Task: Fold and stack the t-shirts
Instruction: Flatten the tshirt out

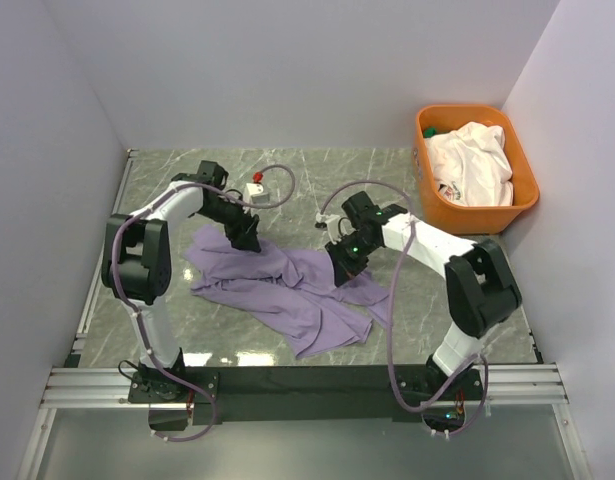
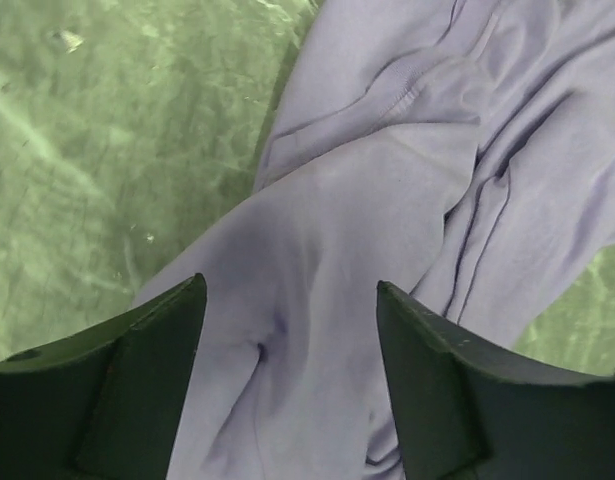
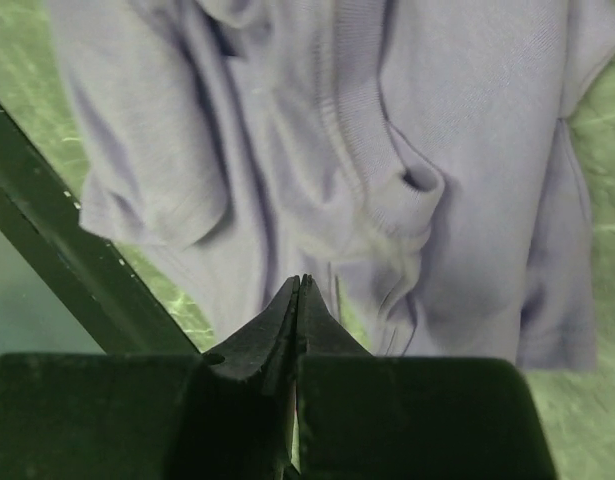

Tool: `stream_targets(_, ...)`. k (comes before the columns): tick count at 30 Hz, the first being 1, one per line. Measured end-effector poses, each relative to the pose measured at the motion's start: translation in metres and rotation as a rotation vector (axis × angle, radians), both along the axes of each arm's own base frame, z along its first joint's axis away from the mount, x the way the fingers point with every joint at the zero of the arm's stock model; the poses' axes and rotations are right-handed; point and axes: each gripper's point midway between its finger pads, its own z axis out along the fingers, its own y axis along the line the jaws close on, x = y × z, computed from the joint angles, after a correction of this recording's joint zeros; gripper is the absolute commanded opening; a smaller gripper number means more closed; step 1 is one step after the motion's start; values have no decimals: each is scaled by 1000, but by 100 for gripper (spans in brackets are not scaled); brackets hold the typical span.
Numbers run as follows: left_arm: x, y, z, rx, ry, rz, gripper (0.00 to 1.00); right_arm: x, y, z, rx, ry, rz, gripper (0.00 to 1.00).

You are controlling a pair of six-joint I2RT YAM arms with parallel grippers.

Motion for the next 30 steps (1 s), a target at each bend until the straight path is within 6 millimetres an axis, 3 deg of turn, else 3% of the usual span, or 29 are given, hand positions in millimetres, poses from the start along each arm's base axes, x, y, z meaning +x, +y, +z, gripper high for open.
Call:
stream_targets(3,-3,-7,-7,28,-27,-52,58,0,0,16,26,-48,0,0)
stream_targets(4,-4,-8,-9,38,-36,-68,45,1,0,19,31,-60,-2,0)
stream_targets(5,-5,-10,-12,46,-36,-78,39,2,0,21,32,-69,-5,20)
stream_targets(7,-8,-13,-16,59,-45,-103,22,4,-1,20,22,-73,-20,37)
stream_targets(8,-11,-13,-19,67,-47,-114,17,5,-2,18,16,-74,-29,51)
stream_targets(11,-16,-11,-25,85,-47,-134,1,10,-5,10,-14,-75,-62,56)
stream_targets(15,-29,-3,-36,112,-44,-165,1,19,-7,-3,-52,-84,-89,56)
stream_targets(18,-45,6,-39,138,-41,-185,1,21,-6,-11,-60,-72,-93,52)
stream_targets(21,-54,11,-34,154,-80,-200,1,20,-3,-17,-55,-55,-86,30)
stream_targets(22,-57,13,-32,158,-100,-205,1,19,-3,-19,-54,-48,-81,18)
stream_targets(25,-71,21,-23,173,-182,-226,1,14,-2,-26,-46,-22,-61,0)
stream_targets(30,-99,36,-11,208,-329,-301,1,-1,-1,-21,-5,6,-15,0)
